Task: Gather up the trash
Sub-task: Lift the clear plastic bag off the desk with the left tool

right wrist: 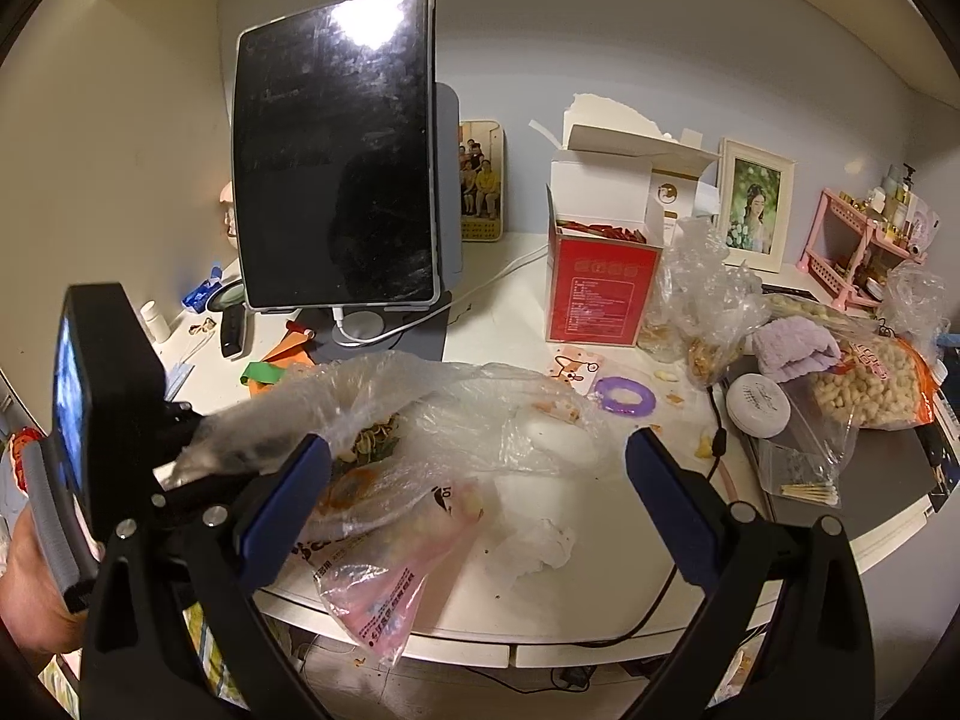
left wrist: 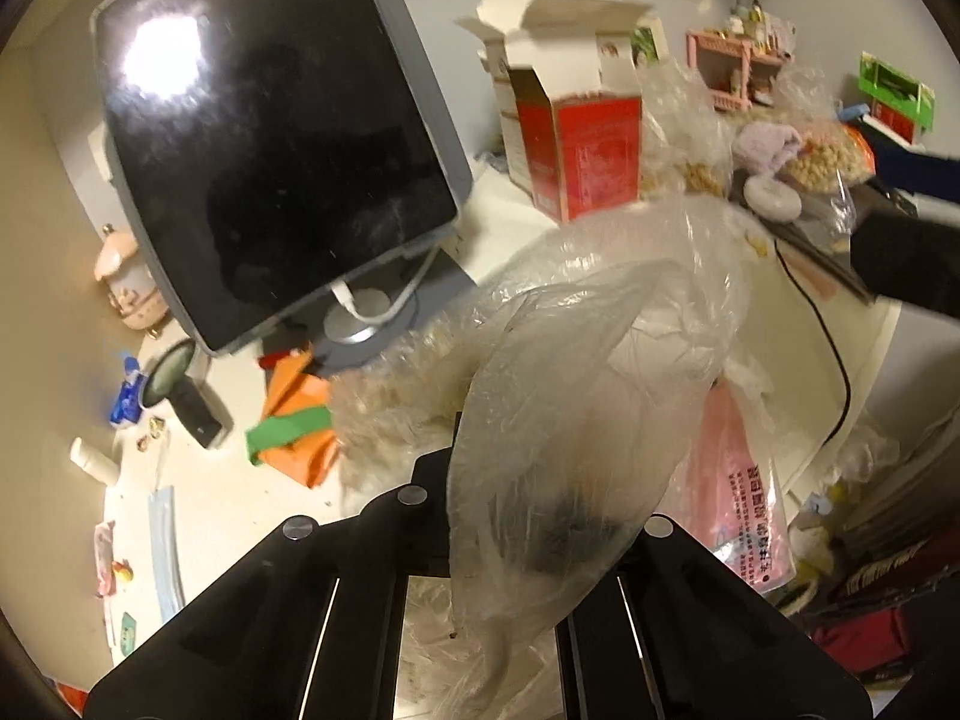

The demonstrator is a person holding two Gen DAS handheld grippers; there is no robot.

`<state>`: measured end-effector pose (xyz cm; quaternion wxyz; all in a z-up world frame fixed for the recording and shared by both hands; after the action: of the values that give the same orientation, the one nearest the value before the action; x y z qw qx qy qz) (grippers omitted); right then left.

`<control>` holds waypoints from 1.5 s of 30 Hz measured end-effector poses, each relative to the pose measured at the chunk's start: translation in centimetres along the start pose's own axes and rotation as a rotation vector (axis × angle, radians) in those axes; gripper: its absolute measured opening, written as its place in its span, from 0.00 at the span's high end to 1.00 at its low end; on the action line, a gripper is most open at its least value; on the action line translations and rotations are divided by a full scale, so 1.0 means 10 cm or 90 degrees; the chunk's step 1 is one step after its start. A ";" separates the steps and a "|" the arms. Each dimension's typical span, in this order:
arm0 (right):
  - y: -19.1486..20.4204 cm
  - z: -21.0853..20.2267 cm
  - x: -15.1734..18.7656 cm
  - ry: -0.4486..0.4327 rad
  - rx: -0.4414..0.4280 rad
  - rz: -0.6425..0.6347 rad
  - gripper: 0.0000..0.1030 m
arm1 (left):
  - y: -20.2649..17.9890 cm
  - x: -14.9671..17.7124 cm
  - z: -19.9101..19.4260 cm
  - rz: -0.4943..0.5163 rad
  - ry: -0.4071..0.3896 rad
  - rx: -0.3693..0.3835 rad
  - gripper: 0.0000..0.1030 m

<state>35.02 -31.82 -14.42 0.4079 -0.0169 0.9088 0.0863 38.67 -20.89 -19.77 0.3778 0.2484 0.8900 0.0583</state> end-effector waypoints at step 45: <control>1.35 -1.15 0.13 -0.083 -0.127 -0.083 0.07 | 0.91 0.35 -1.97 -0.088 -0.083 -0.139 0.98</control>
<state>24.25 -20.43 -5.97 0.4672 -0.1109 0.8642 0.1500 26.41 -9.56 -5.45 0.4625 0.1470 0.8671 0.1124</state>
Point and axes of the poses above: each gripper's, at about its wrist camera, not at the fingertips, and z roughly the way its jaws point, y to its left, x to its underside, the point moved 9 cm from there along z, roughly the way its jaws point, and after that the axes turned 7 degrees about z, right-handed, at the moved point
